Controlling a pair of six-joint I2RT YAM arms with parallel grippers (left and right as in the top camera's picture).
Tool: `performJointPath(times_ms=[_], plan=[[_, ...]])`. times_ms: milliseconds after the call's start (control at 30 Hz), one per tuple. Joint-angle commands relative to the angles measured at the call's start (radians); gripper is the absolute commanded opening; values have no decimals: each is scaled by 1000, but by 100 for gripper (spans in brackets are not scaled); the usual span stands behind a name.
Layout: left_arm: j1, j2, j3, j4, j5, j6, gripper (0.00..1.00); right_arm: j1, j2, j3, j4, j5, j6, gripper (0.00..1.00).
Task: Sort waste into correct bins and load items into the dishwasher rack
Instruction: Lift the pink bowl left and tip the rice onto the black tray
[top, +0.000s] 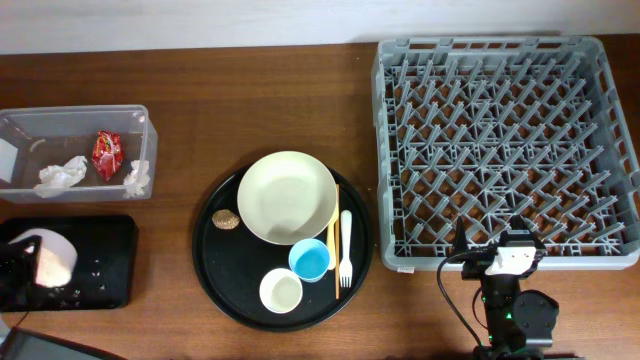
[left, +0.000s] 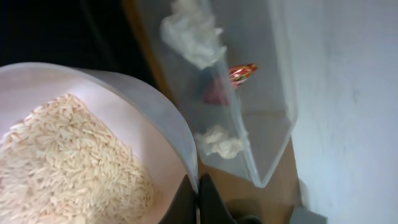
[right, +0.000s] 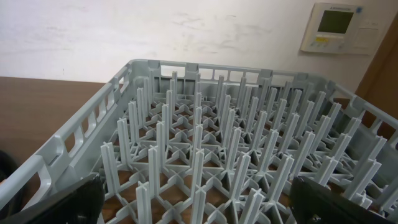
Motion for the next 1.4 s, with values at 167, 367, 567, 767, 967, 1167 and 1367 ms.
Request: performJointPath(times_ms=[167, 367, 567, 767, 967, 1167, 1367], plan=[[7, -10, -103, 201, 384, 196, 0, 6, -6, -5, -5, 5, 4, 99], [7, -10, -119, 290, 547, 196, 0, 6, -6, -5, -5, 5, 4, 98], [21, -10, -119, 306, 628, 180, 0, 6, -6, -5, -5, 5, 4, 98], [60, -10, -123, 294, 671, 181, 0, 6, -4, -5, -5, 5, 4, 98], [60, -12, -124, 232, 752, 178, 0, 6, -4, -5, -5, 5, 4, 98], [59, -27, -124, 165, 752, 253, 0, 6, -4, -5, -5, 5, 4, 98], [24, -27, -127, 139, 752, 368, 0, 6, -4, -5, -5, 5, 4, 98]])
